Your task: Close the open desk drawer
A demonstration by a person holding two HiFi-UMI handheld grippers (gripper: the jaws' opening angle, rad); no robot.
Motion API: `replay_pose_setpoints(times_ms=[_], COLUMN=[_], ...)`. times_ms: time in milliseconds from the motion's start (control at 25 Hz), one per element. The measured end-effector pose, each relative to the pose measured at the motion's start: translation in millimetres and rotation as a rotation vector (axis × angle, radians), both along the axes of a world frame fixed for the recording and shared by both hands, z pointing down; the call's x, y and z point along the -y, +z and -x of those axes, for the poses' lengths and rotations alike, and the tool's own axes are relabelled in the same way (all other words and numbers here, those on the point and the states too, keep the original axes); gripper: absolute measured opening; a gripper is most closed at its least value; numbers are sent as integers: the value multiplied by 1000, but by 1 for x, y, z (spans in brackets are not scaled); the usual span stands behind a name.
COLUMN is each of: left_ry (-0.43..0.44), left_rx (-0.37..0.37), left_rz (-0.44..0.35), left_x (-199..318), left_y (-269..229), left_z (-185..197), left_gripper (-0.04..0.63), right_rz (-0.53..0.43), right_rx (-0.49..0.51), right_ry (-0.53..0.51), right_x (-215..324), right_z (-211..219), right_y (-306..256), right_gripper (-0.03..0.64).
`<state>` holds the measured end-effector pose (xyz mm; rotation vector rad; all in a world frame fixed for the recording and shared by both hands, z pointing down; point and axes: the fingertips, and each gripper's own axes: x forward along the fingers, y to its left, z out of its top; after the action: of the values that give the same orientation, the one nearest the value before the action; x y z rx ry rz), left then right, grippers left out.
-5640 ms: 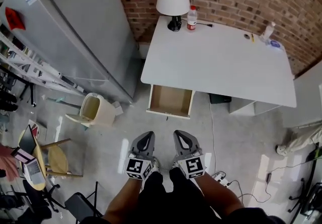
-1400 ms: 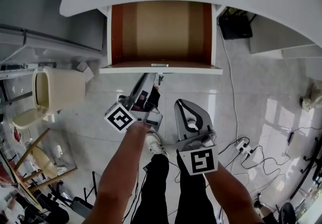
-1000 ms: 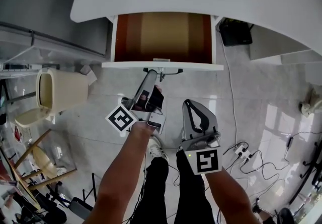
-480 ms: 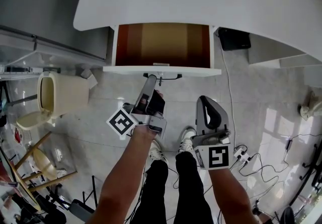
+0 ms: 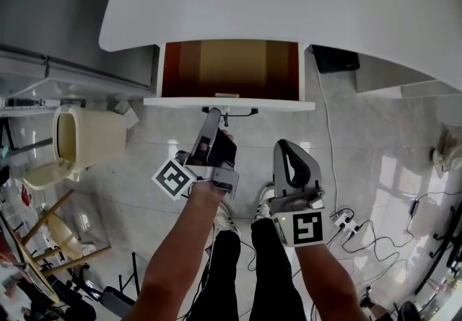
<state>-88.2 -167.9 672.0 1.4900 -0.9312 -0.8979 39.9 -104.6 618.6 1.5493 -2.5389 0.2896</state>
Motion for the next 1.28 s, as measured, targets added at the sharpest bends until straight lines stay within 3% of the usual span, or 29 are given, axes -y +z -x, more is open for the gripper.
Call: replay_pose_setpoints(times_ms=[240, 440, 1280], left_ry=[1, 2, 27], left_rx=[4, 68, 66], left_rz=[-8, -31, -19], left_x=[16, 30, 102], left_y=[-1, -2, -3], left_z=[-2, -2, -8], left_gripper=[34, 40, 46], right_rz=[-9, -21, -61], right_rx=[38, 39, 39], right_ry=[32, 24, 79], right_x=[12, 26, 70], right_z=[0, 1, -13], right_y=[-5, -7, -14], right_gripper=[28, 28, 28])
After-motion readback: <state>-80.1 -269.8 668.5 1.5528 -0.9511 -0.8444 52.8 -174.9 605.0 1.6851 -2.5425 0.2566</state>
